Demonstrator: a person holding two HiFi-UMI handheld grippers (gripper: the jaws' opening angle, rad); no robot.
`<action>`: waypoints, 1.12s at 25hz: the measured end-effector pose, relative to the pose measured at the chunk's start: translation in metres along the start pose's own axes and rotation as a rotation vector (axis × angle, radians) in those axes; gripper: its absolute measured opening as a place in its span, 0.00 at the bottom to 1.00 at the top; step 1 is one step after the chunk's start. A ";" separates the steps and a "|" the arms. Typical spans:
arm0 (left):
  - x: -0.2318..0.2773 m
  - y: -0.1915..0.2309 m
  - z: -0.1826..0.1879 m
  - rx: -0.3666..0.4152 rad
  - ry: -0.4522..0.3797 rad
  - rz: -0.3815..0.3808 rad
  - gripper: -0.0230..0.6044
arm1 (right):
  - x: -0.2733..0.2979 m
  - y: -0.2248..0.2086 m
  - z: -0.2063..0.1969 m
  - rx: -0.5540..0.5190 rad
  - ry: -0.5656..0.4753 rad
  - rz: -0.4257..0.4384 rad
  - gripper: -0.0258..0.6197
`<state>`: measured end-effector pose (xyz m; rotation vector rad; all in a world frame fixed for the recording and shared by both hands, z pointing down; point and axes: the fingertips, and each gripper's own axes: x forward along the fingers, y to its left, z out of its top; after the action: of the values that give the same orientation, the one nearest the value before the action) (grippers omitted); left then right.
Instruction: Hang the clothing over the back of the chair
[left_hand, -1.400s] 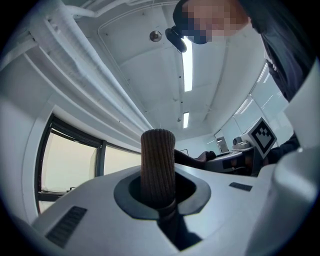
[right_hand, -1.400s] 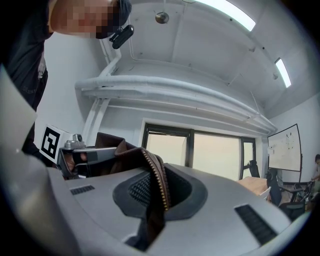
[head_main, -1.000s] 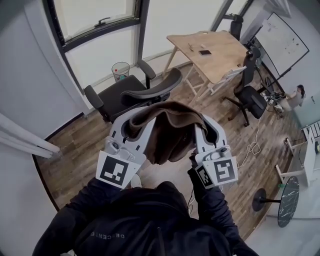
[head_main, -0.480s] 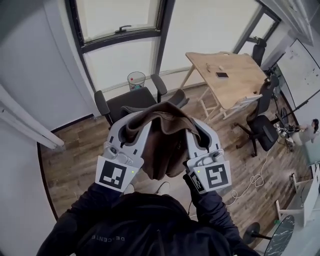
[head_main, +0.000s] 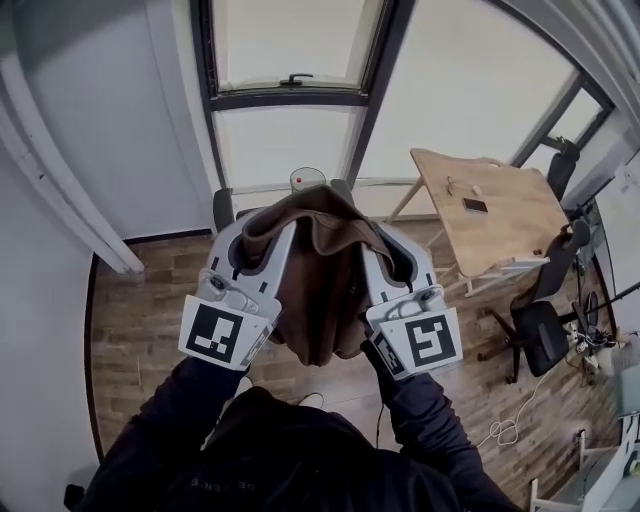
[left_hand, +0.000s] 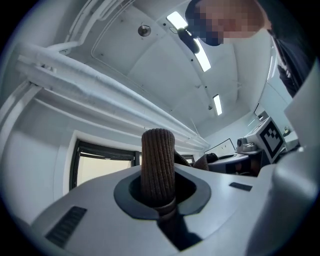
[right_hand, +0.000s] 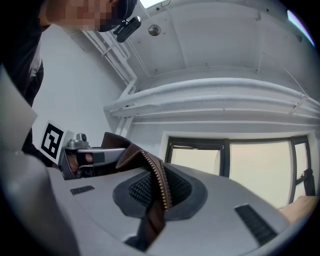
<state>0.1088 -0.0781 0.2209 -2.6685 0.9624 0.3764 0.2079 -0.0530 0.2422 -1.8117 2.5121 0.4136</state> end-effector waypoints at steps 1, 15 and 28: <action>0.006 0.002 0.004 0.016 -0.004 0.014 0.12 | 0.005 -0.006 0.004 0.000 -0.011 0.009 0.09; 0.097 0.066 0.021 0.120 -0.064 0.107 0.12 | 0.101 -0.076 0.033 0.003 -0.110 0.049 0.09; 0.156 0.147 -0.060 0.091 0.030 0.120 0.12 | 0.202 -0.115 -0.033 0.024 -0.007 0.062 0.08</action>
<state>0.1381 -0.2982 0.1992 -2.5490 1.1252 0.3106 0.2540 -0.2820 0.2171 -1.7245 2.5629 0.3888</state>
